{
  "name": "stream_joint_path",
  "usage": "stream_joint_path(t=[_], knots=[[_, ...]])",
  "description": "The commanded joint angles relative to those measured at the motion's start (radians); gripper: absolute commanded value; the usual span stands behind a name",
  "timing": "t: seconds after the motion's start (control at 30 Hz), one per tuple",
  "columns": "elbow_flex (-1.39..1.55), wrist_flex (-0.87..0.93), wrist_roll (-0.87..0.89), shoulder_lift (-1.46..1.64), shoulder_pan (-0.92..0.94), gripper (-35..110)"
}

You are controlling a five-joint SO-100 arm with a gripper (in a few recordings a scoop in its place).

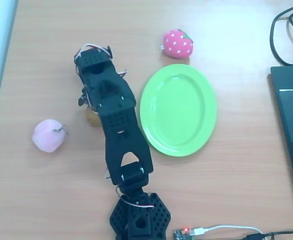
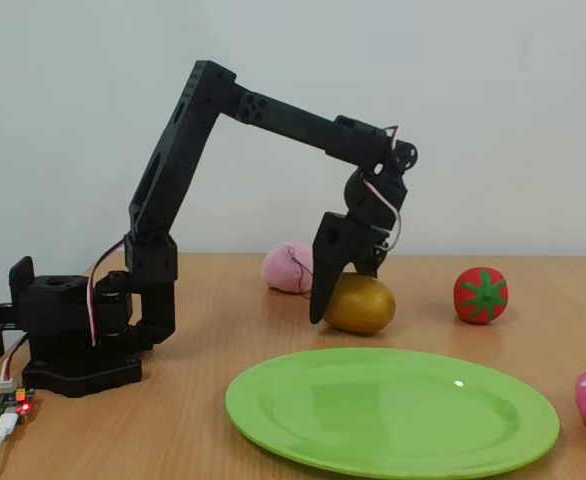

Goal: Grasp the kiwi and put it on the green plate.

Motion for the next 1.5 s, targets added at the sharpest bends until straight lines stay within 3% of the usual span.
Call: stream_joint_path(t=[0.0, 0.2, 0.33, 0.63, 1.47], knots=[[-0.017, 0.018, -0.025, 0.011, -0.005, 58], [-0.017, 0.020, -0.020, 0.003, 0.006, 55], [-0.017, 0.020, -0.018, 0.005, 0.006, 40], [-0.028, 0.020, -0.012, 0.005, 0.012, 32], [-0.133, 0.021, -0.008, 0.141, 0.132, 32]])
